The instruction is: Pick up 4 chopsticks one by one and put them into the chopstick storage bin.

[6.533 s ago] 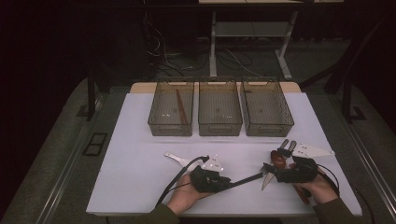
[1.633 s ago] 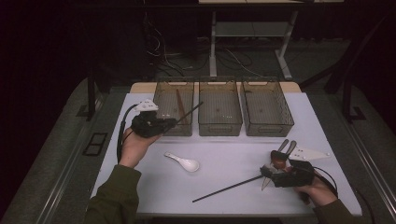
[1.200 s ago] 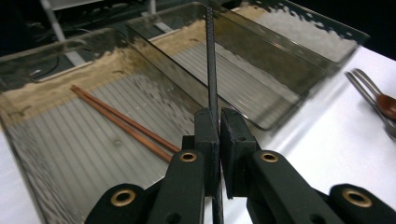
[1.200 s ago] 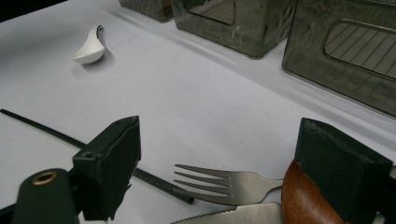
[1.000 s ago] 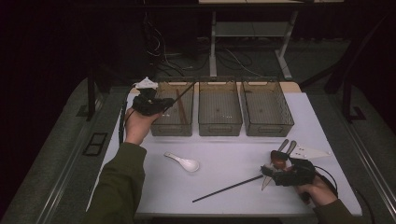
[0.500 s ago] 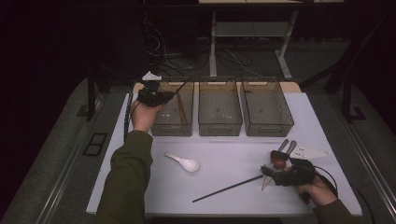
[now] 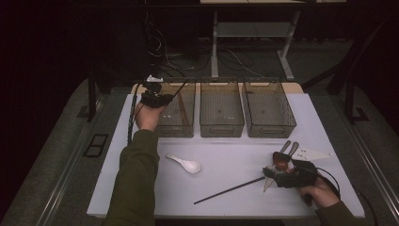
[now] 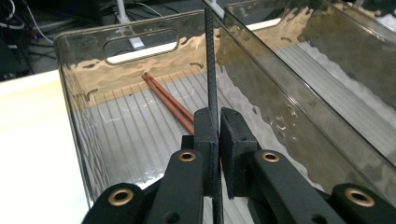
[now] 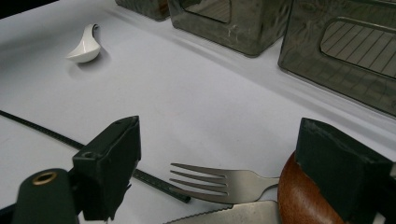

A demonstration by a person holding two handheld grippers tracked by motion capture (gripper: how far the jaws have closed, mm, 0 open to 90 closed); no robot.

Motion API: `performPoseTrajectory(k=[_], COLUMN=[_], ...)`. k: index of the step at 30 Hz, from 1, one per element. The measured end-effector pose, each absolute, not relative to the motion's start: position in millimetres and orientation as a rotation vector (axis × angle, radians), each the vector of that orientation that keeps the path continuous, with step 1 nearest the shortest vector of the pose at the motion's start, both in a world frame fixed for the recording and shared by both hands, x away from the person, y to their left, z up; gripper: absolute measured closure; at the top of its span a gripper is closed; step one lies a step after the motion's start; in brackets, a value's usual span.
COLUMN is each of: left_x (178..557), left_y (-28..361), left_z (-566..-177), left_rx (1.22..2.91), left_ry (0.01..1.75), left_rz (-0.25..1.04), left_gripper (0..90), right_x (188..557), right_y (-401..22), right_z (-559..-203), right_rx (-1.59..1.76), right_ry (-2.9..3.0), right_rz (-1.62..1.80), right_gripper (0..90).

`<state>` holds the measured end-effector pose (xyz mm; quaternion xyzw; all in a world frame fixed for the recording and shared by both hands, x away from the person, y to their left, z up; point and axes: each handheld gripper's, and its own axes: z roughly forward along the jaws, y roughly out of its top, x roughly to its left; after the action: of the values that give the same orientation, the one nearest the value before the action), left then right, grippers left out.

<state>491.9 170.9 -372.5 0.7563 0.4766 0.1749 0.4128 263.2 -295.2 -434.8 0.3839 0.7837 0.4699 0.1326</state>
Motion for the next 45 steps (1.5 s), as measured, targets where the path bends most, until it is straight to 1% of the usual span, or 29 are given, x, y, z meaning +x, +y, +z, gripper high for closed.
performPoseTrajectory(k=[1,2,4,8,15,22,25,28,35,45], left_x=[492,492,492,491,484,468,462,454,435,401], left_y=[171,171,171,170,164,156,154,154,155,146], left_z=[-372,-372,-373,-373,-369,-366,-365,-364,-360,-356], left_rx=[1.895,1.900,1.908,1.919,1.919,1.918,1.951,1.978,1.972,2.003], left_ry=[1.205,1.202,1.196,1.187,1.118,1.036,1.002,0.969,0.903,0.811], left_rz=[0.451,0.456,0.456,0.448,0.416,0.403,0.378,0.373,0.324,0.305], left_gripper=[80.3,78.4,77.6,71.9,61.9,53.5,49.3,47.4,43.2,36.4], right_x=[263,263,263,264,264,263,263,263,263,263], right_y=[-295,-295,-295,-295,-295,-295,-294,-294,-294,-294], right_z=[-435,-435,-435,-435,-436,-435,-435,-436,-435,-435], right_rx=[1.114,1.114,1.113,1.107,1.107,1.106,1.104,1.104,1.102,1.103], right_ry=[2.274,2.274,2.274,2.276,2.277,2.280,2.280,2.282,2.282,2.278], right_rz=[1.363,1.363,1.364,1.362,1.359,1.355,1.355,1.352,1.351,1.348], right_gripper=[14.3,14.3,14.3,14.3,14.3,14.3,14.3,14.3,14.3,14.3])
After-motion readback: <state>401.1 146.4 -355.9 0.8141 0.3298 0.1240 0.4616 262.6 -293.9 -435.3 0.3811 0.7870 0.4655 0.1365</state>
